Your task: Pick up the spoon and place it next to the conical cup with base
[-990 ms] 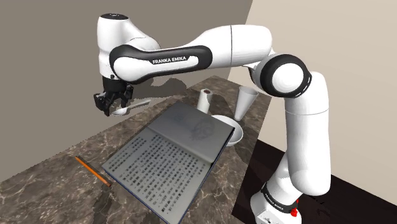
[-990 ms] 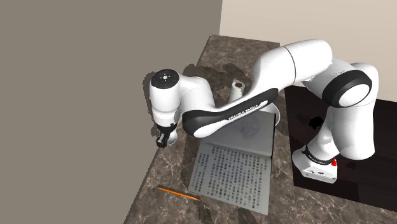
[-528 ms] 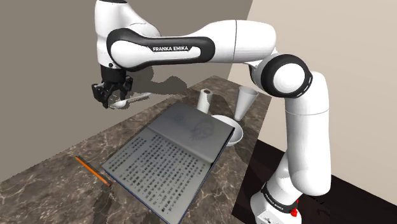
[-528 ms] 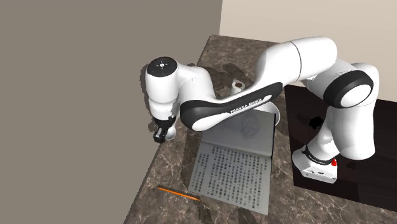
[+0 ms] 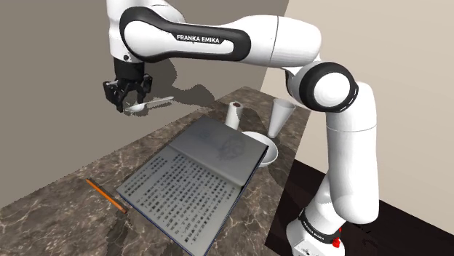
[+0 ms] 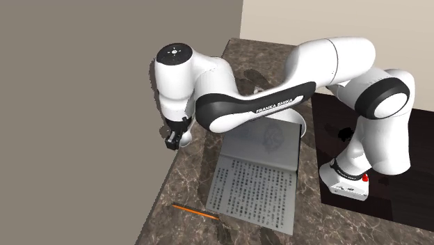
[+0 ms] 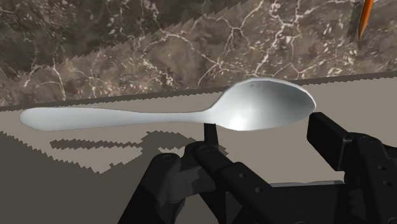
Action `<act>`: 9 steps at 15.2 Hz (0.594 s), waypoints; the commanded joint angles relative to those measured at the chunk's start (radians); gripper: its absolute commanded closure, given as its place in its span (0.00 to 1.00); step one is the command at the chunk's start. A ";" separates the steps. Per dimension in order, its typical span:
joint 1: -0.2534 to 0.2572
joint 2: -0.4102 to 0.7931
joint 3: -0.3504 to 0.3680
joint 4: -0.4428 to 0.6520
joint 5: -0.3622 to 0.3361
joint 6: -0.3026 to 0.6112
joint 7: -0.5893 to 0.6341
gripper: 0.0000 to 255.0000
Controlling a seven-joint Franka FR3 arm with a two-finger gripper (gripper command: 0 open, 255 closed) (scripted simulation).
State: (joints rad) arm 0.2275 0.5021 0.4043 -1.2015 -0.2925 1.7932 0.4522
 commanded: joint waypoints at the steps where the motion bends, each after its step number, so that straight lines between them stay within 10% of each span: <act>1: 0.008 0.008 0.000 0.039 -0.002 -0.031 -0.003 1.00; 9: 0.043 0.051 -0.004 0.220 -0.013 -0.166 -0.020 1.00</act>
State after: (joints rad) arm 0.2661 0.5472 0.4015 -1.0047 -0.3036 1.6440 0.4349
